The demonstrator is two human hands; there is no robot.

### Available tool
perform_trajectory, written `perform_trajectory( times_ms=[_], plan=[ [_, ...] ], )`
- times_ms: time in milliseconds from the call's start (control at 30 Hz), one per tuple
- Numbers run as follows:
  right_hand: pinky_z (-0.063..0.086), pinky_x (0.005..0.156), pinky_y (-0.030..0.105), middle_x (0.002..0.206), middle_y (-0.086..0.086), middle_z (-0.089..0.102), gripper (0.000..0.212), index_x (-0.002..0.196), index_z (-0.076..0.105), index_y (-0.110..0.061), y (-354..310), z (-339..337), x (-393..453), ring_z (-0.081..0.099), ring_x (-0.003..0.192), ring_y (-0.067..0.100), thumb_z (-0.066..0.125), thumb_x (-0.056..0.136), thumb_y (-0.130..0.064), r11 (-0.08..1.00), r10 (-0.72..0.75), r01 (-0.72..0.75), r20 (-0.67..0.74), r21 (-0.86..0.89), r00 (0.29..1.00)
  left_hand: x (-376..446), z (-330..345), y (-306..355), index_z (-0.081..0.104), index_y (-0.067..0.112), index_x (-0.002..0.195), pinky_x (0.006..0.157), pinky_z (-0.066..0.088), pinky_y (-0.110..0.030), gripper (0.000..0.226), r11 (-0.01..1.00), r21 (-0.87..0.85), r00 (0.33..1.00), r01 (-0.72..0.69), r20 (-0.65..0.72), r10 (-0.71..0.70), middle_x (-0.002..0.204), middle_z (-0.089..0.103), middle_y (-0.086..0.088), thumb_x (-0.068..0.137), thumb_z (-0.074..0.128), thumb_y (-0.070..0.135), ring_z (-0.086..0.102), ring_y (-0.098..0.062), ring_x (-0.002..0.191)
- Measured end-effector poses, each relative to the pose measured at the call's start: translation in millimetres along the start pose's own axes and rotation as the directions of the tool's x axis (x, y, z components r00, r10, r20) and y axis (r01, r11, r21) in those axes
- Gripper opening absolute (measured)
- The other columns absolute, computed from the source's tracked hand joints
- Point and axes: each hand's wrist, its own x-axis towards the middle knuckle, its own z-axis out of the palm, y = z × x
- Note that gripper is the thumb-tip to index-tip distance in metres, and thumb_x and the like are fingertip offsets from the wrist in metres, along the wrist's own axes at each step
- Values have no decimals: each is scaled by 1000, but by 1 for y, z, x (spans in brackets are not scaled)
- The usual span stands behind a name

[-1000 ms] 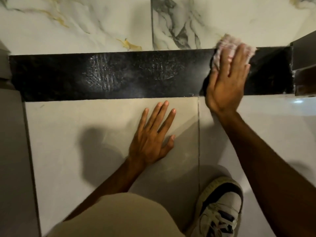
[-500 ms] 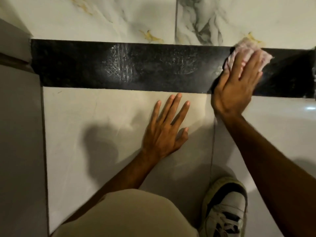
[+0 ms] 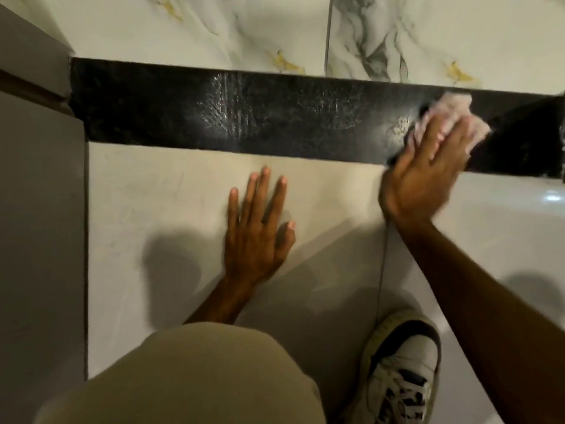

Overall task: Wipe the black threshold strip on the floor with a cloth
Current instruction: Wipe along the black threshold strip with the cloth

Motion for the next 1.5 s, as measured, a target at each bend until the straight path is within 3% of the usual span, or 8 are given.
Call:
perform_trajectory(
  times_ms=[133,267,433,633,900,1067,1267,1500],
  plan=[
    [12,140,53,179,20,14,64,171,20,-16,-71,11,16,12,167,38,29,112,-40,969,-228,218,81,118,970,4,0,6,26,19,175,138,13,-59,73,999,-13,999,50,-9,-50,183,20,-14,110,39,49,17,-32,171],
    [13,140,50,179,17,13,62,170,22,-16,-68,-2,-15,11,169,33,36,113,-36,782,-622,592,178,194,763,4,-1,3,30,19,173,138,14,-59,69,999,-27,999,39,-28,-40,182,23,-14,111,36,48,20,-33,170],
    [29,135,52,176,18,26,57,167,34,-13,-1,-16,-43,21,167,33,44,113,-29,829,-559,548,103,112,823,6,-5,5,32,18,173,136,20,-64,70,999,-21,999,38,-13,-38,182,24,-15,113,24,53,23,-35,169],
    [15,139,53,180,18,11,64,171,17,-17,-70,-1,-4,9,168,34,29,113,-42,953,-292,277,127,119,948,8,-1,4,32,18,173,137,16,-61,72,997,-49,998,55,-37,-57,182,25,-14,112,20,55,22,-33,169],
    [19,139,49,180,14,13,61,171,20,-19,-75,-9,-49,9,169,29,30,115,-41,688,-726,698,189,199,661,4,-2,2,36,14,171,136,19,-59,65,990,5,985,139,-103,-137,179,31,-18,115,26,47,28,-35,167],
    [22,139,46,179,14,16,60,171,21,-18,-21,-18,-51,12,169,29,31,115,-39,840,-541,541,162,45,825,-21,-15,-23,37,16,171,138,15,-56,62,993,-28,989,112,-90,-115,181,27,-16,115,31,43,24,-34,169],
    [14,140,52,180,18,8,66,171,15,-16,-138,9,-17,8,168,34,29,113,-44,927,-354,328,135,182,926,-31,-15,-56,34,15,172,138,12,-54,65,975,-3,969,221,-115,-219,181,24,-17,113,41,39,21,-34,169],
    [17,139,51,180,14,9,62,172,16,-20,-137,0,-66,7,169,30,30,115,-40,590,-806,771,236,241,543,-33,-16,-81,35,14,171,139,10,-50,63,974,-10,962,225,-155,-224,180,26,-18,114,41,39,22,-33,169]
  ],
)
